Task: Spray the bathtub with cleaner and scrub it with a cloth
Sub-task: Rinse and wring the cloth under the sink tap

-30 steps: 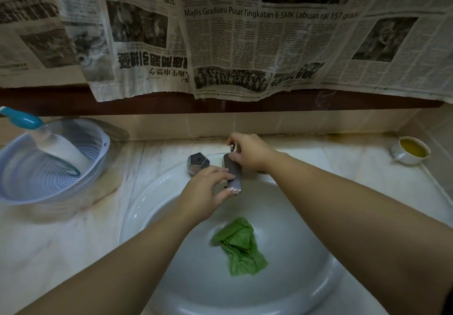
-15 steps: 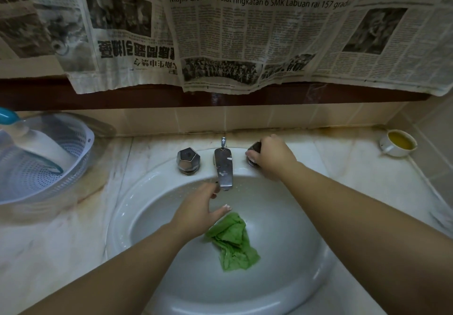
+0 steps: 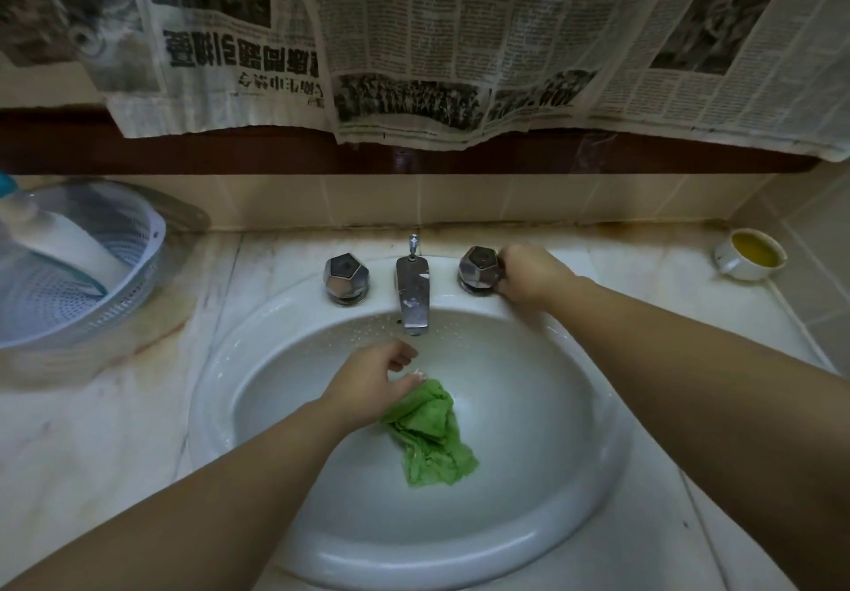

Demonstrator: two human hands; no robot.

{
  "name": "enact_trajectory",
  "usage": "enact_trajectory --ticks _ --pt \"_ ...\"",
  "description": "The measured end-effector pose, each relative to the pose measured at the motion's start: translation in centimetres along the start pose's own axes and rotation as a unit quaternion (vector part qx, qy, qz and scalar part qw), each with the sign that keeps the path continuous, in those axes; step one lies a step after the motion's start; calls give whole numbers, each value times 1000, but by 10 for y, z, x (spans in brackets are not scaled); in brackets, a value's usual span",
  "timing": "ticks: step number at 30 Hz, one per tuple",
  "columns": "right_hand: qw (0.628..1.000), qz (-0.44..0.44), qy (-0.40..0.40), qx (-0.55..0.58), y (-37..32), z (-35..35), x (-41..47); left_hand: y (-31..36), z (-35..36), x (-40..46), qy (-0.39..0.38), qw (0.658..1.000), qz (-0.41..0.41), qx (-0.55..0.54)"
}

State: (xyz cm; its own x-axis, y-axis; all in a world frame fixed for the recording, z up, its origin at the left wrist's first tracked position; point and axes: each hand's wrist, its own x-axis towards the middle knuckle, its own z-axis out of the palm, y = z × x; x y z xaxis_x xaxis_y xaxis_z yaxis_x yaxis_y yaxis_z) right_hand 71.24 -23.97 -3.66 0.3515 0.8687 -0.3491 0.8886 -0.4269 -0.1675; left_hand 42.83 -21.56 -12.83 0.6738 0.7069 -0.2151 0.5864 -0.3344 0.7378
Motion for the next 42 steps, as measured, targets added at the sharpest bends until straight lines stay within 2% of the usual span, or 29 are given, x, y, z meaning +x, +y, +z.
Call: enact_trajectory --ticks 6,11,15,19,21,23,25,26,33,37,40,42 --pt "998 -11 33 50 -13 -10 5 1 4 0 -11 1000 -14 -18" --pt "998 -55 -12 39 -19 -19 12 5 -3 3 -1 999 -24 -42" --pt "991 -117 -50 -36 -18 -37 6 7 -5 4 -9 999 -17 -37" --pt "994 -94 -58 -17 -18 -36 4 9 -4 4 -12 999 -18 -25" --pt "998 -66 -14 11 -19 -22 -3 11 -3 4 -10 999 -23 -23" --pt "994 -40 101 13 -26 4 -22 12 -1 3 -4 999 -26 -36" --pt "973 -38 226 28 -36 38 -48 12 1 2 -3 999 -26 -46" --pt "967 -44 245 46 -41 57 -58 12 3 1 -4 998 -26 -51" --pt "979 -86 28 185 -63 155 -88 -2 15 -4 -10 1000 -19 -22" --pt "980 -83 -96 156 -63 181 -90 -20 27 -6 -151 985 -17 84" --pt "980 -72 -122 139 -55 198 -87 -39 37 -8 -204 974 -13 95" --pt "981 -58 -103 155 -52 206 -81 -47 43 -6 -176 981 -6 85"
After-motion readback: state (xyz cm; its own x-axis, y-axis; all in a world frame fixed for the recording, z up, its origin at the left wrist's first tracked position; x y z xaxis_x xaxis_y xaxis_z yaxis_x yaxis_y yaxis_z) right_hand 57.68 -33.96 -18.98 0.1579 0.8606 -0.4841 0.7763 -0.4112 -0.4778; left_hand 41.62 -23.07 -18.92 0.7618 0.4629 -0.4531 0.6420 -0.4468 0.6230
